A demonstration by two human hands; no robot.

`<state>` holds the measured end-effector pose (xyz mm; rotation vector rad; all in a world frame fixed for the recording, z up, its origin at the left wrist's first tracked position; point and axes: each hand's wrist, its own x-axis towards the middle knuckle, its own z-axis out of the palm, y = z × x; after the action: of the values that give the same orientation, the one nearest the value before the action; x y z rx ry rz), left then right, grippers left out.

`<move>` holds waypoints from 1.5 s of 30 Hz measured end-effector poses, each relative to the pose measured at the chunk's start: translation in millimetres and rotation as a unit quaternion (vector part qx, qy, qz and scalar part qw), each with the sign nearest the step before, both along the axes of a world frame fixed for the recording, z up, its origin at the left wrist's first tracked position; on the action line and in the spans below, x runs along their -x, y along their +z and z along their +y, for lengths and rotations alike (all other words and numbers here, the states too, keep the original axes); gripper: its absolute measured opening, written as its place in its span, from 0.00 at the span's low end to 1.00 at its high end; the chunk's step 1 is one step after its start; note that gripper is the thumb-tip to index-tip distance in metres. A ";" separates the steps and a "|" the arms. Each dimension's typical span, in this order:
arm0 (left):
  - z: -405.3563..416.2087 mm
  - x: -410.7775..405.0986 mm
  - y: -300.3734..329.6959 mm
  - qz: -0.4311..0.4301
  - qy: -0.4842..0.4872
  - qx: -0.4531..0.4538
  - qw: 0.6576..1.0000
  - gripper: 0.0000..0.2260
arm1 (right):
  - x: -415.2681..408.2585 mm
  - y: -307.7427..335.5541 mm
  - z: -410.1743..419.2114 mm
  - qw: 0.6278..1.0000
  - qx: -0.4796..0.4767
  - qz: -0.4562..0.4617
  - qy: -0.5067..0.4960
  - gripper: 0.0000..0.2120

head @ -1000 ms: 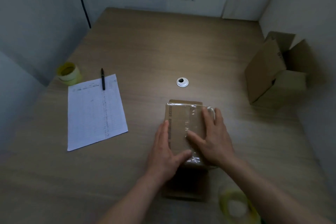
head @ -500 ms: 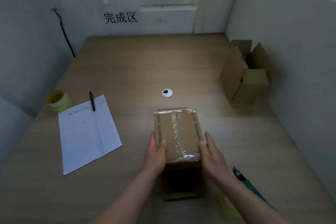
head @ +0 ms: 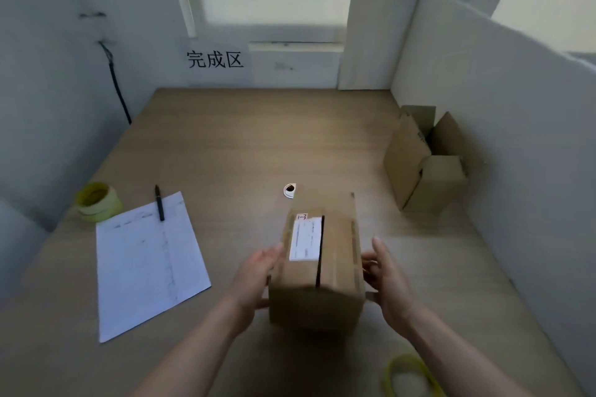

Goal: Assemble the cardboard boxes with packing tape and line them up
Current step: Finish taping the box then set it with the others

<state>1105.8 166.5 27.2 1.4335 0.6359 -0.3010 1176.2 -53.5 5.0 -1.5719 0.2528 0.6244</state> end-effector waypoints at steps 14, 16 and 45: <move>-48.5 -39.0 -39.0 0.006 -0.175 -0.309 0.935 0.65 | -35.6 7.0 8.4 0.922 0.324 -0.141 0.159 0.62; -54.1 -66.5 -42.7 -0.036 -0.144 -0.327 0.933 0.56 | -63.4 11.0 4.4 0.912 0.340 -0.166 0.157 0.56; -64.5 -175.1 -6.8 -0.108 -0.164 -0.470 0.861 0.26 | -165.1 39.9 -9.4 0.747 0.371 -0.520 0.184 0.17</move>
<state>1280.9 102.1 20.4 2.4935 0.3382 -0.0724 1341.2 -62.9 45.0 -2.5332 -0.7755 -0.2057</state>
